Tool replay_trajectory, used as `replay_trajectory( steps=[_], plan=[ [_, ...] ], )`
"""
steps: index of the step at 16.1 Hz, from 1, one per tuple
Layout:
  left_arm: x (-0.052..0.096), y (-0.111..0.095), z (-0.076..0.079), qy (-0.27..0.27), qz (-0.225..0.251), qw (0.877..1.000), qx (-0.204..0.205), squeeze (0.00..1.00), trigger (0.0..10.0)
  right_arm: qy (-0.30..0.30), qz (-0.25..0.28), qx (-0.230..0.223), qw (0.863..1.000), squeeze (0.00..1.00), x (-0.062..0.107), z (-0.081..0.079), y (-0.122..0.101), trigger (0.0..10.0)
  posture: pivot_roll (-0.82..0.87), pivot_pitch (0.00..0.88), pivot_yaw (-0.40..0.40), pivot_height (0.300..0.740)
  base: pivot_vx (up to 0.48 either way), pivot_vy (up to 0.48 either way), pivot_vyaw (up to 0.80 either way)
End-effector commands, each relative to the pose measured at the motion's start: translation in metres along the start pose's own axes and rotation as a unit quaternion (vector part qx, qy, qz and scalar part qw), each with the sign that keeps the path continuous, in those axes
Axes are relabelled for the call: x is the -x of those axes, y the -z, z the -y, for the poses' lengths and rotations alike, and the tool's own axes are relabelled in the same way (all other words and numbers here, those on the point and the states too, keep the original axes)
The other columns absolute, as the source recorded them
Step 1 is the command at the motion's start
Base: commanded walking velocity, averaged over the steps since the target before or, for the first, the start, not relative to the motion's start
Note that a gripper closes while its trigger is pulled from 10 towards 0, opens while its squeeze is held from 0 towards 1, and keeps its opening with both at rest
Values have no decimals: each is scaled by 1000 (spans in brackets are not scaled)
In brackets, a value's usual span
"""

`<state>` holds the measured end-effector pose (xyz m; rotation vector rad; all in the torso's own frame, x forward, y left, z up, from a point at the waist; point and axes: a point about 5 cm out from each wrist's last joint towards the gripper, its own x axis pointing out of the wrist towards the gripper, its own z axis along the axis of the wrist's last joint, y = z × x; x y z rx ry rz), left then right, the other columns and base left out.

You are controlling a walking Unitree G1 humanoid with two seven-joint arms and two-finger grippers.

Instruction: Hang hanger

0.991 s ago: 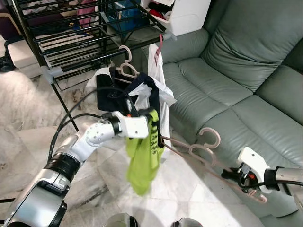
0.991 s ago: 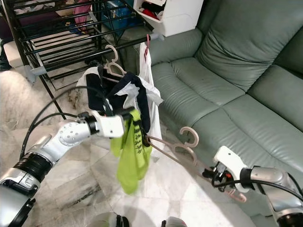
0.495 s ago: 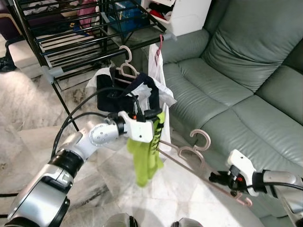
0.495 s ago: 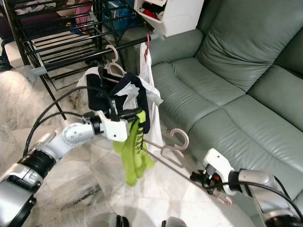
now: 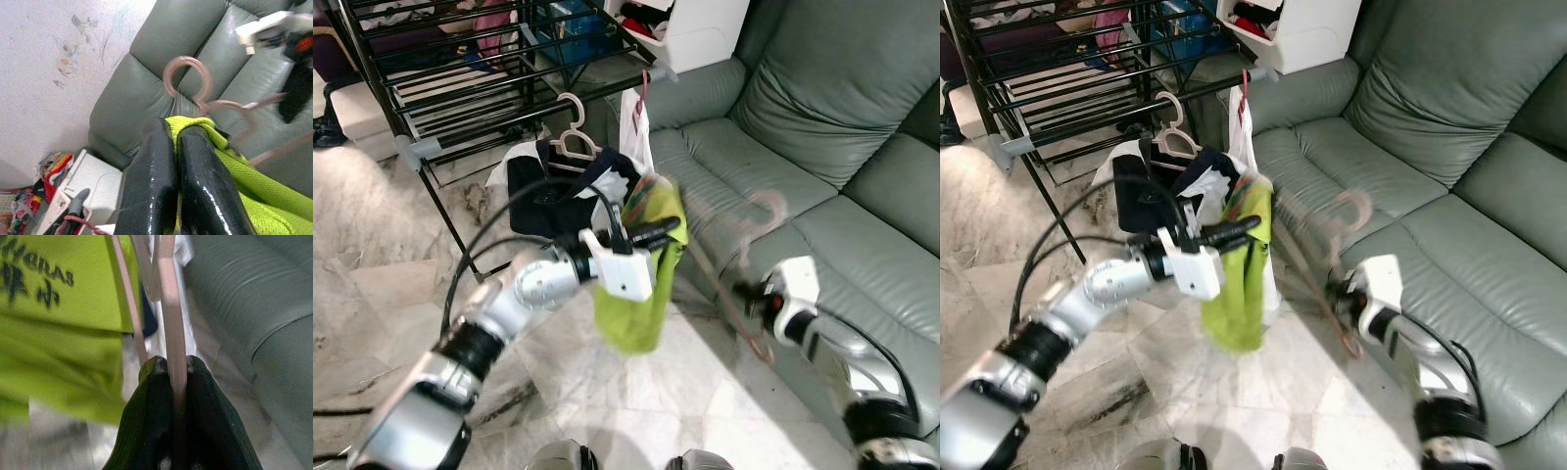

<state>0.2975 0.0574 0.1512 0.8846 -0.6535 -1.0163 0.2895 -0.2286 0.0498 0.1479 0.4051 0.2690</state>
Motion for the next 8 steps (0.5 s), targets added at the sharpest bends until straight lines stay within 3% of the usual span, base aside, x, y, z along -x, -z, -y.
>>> replay_trajectory(
  steps=[1,2,3,4,5,6,7,8],
  plan=[
    [-7,-14,1,-1,36,999,-3,0,10000,52,65,-61,995,0,-3,7,-20,10000,-40,0,7,740,0,0,0],
    [-8,-15,3,-1,36,999,1,0,10000,58,89,-90,990,0,-5,6,-27,10000,-40,0,7,740,0,0,0],
    [-10,-17,10,-4,34,999,18,0,10000,51,161,-149,974,0,-10,-3,-54,10000,-44,0,9,740,0,0,0],
    [-10,-17,10,-4,34,999,18,0,10000,51,161,-149,974,0,-10,-3,-54,10000,-44,0,9,740,0,0,0],
    [-13,-16,19,-12,21,999,46,0,10000,20,259,-260,930,0,-12,-15,-95,10000,-48,0,11,740,0,0,0],
    [-13,-12,27,-19,-2,997,72,0,10000,-42,321,-334,885,0,-9,-32,-131,10000,-49,0,11,740,0,0,0],
    [-13,-10,29,-19,-11,997,78,0,10000,-76,335,-348,872,0,-7,-41,-143,10000,-49,0,11,740,0,0,0],
    [-12,-5,33,-22,-29,996,85,0,10000,-155,351,-343,857,0,-1,-62,-161,10000,-49,0,11,740,0,0,0]
  ],
)
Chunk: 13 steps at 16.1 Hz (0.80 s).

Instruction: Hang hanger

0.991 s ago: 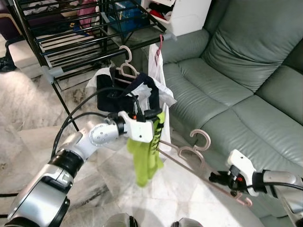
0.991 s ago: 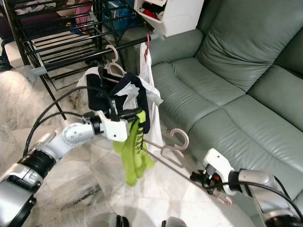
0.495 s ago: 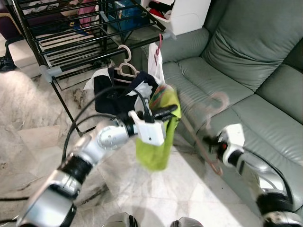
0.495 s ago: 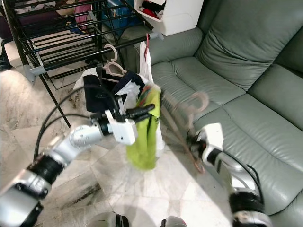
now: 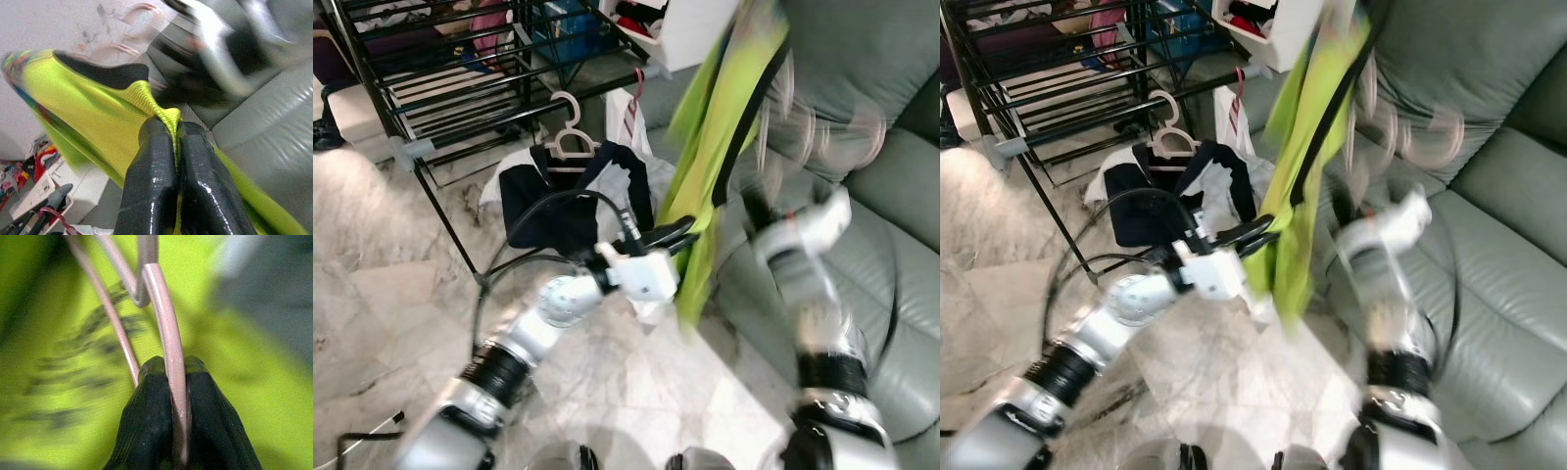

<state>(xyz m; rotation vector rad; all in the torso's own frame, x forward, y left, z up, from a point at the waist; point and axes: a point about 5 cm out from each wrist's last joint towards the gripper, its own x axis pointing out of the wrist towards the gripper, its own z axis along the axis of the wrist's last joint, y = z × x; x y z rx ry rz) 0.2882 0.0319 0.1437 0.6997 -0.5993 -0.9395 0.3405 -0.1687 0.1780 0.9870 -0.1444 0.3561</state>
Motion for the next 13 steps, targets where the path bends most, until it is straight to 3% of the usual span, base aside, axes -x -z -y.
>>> replay_trajectory(
  steps=[1,5,6,7,8,9,10,13],
  plan=[
    [11,13,14,35,-38,999,5,0,10000,-102,39,-15,994,0,-9,-43,-24,10000,-49,0,11,740,0,0,0],
    [13,17,14,33,-54,998,9,0,10000,-183,69,-71,978,0,-15,-83,-34,10000,-46,0,12,740,0,0,0],
    [14,19,17,38,-62,997,11,0,10000,-201,48,-42,977,0,-15,-91,-31,10000,-51,0,19,740,0,0,0],
    [14,19,18,39,-65,997,11,0,10000,-196,26,-3,980,0,-14,-89,-25,10000,-51,0,17,740,0,0,0],
    [14,20,18,37,-70,997,14,0,10000,-178,-8,82,981,0,-12,-81,-15,10000,-47,0,15,740,0,0,0],
    [15,23,18,34,-81,996,31,0,10000,-154,-66,231,958,0,-5,-63,1,10000,-47,0,15,740,0,0,0],
    [17,25,20,36,-89,994,56,1000,10000,-146,-85,291,942,0,1,-53,7,10000,-46,0,13,740,0,0,0],
    [26,30,31,69,-104,989,81,1000,10000,-131,-115,358,917,0,21,-35,17,10000,-49,0,17,740,0,0,0]
  ],
)
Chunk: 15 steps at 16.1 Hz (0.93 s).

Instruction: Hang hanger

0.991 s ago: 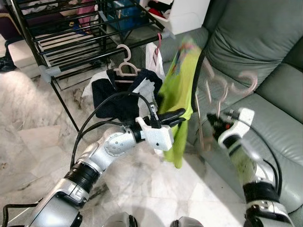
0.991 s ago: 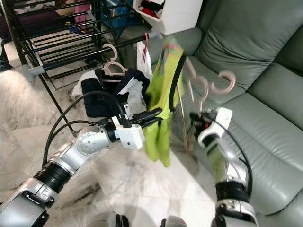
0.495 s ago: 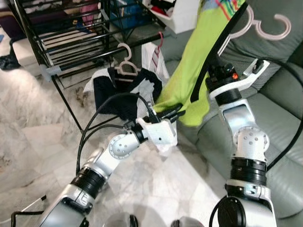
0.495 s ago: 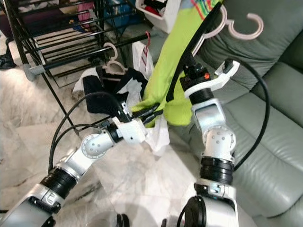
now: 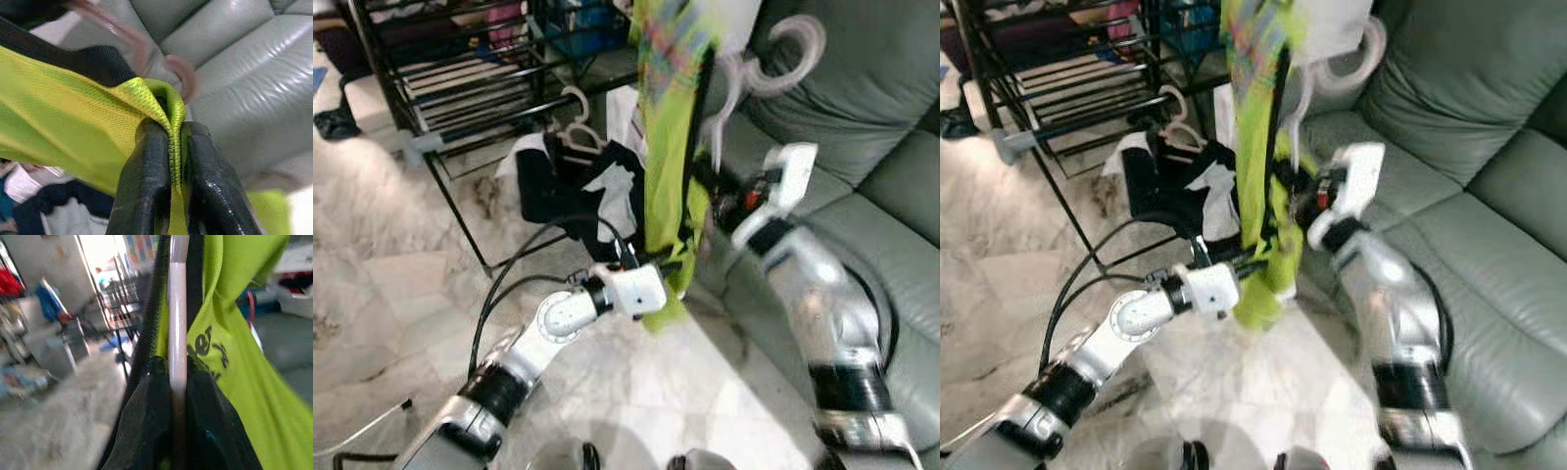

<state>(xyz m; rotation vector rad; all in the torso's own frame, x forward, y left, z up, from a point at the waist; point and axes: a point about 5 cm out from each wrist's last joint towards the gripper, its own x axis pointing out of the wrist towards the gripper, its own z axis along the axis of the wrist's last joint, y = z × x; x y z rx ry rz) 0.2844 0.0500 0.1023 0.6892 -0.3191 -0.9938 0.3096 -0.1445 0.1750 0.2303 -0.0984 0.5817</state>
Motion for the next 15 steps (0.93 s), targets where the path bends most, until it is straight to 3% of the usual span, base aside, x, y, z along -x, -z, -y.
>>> replay_trajectory(
  steps=[1,5,7,12,13,15],
  plan=[
    [3,5,5,16,-14,1000,10,1000,10000,-12,28,41,999,0,2,-7,-9,10000,-50,0,20,740,0,0,0],
    [10,13,-5,6,-37,999,15,1000,10000,-8,16,86,996,0,10,-10,0,10000,-49,0,29,740,0,0,0],
    [21,23,-10,0,-68,997,42,1000,10000,6,10,140,990,0,15,-8,10,10000,-42,0,28,740,0,0,0],
    [44,38,-20,-35,-104,992,55,1000,10000,8,-7,199,980,0,26,-4,20,10000,-43,0,27,740,0,0,0],
    [56,42,-33,-66,-116,990,55,1000,10000,-4,-27,237,971,0,41,1,27,10000,-40,0,23,740,0,0,0],
    [69,46,-45,-80,-125,988,42,1000,10000,-9,-37,229,973,0,63,9,27,10000,-41,0,22,740,0,0,0]
  ],
)
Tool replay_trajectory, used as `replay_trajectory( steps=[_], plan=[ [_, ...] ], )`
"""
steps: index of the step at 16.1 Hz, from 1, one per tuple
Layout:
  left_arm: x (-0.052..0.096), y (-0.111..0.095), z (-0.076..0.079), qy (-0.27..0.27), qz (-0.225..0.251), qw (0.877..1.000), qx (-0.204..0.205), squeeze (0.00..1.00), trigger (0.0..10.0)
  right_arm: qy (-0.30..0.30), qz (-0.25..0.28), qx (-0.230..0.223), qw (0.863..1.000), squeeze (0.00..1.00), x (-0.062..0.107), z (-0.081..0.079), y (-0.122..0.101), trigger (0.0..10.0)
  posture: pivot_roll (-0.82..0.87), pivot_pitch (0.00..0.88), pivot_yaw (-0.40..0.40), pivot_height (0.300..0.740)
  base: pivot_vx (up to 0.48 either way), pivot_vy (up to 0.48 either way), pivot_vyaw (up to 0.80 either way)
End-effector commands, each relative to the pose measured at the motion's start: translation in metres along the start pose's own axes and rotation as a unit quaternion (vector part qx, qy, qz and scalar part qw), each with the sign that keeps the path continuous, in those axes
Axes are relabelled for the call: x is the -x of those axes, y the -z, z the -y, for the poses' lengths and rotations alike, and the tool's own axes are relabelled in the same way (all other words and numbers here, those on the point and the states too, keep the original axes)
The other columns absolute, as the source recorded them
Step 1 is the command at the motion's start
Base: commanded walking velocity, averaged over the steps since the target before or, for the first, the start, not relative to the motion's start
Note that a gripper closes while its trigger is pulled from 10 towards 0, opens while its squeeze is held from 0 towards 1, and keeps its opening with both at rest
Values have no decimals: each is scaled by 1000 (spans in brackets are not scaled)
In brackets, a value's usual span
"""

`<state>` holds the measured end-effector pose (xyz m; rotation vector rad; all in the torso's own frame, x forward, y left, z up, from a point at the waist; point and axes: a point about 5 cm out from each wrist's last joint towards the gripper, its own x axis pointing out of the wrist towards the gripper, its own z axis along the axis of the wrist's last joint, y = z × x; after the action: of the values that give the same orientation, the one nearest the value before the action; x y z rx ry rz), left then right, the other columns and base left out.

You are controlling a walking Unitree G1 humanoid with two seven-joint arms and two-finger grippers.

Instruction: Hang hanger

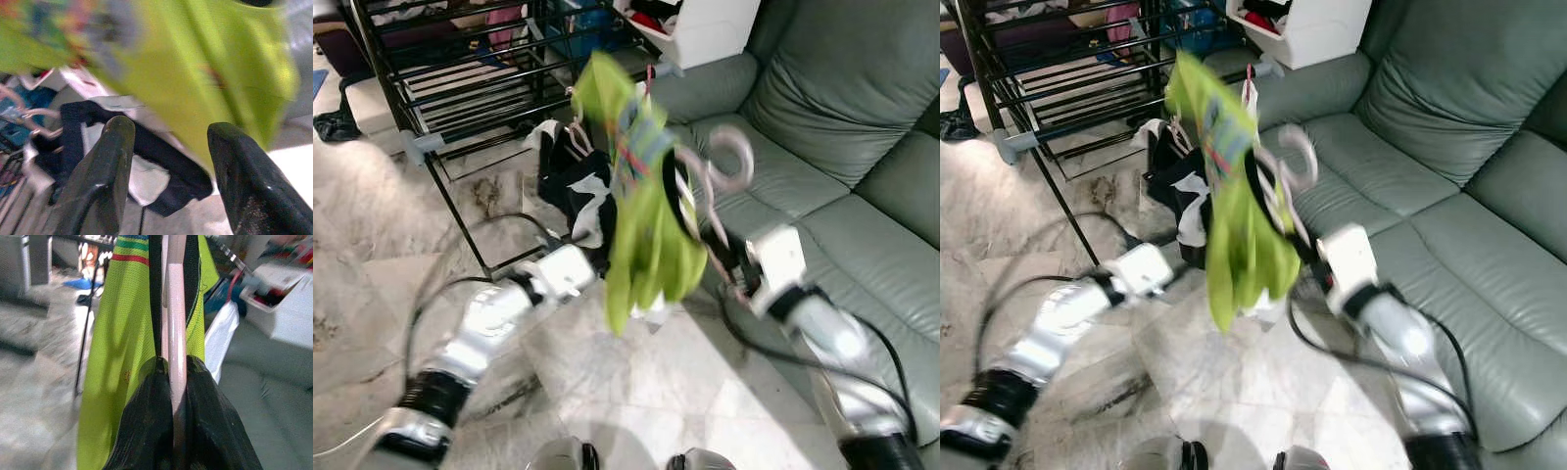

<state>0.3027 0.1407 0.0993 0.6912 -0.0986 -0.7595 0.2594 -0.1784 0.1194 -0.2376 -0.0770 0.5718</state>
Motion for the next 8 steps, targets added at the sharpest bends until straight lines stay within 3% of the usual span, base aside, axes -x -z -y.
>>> replay_trajectory(
  steps=[1,6,8],
  plan=[
    [4,-1,-5,-3,5,1000,-5,1000,10000,5,57,18,998,0,9,9,-18,10000,-41,0,22,740,0,0,0],
    [10,-2,-13,22,18,999,-43,1000,10000,-53,-3,-8,999,0,52,-5,5,10000,-69,0,38,740,0,0,0],
    [18,3,-15,49,14,993,-103,1000,10000,-108,-43,-24,993,0,67,-10,16,10000,-65,0,40,740,0,0,0]
  ],
)
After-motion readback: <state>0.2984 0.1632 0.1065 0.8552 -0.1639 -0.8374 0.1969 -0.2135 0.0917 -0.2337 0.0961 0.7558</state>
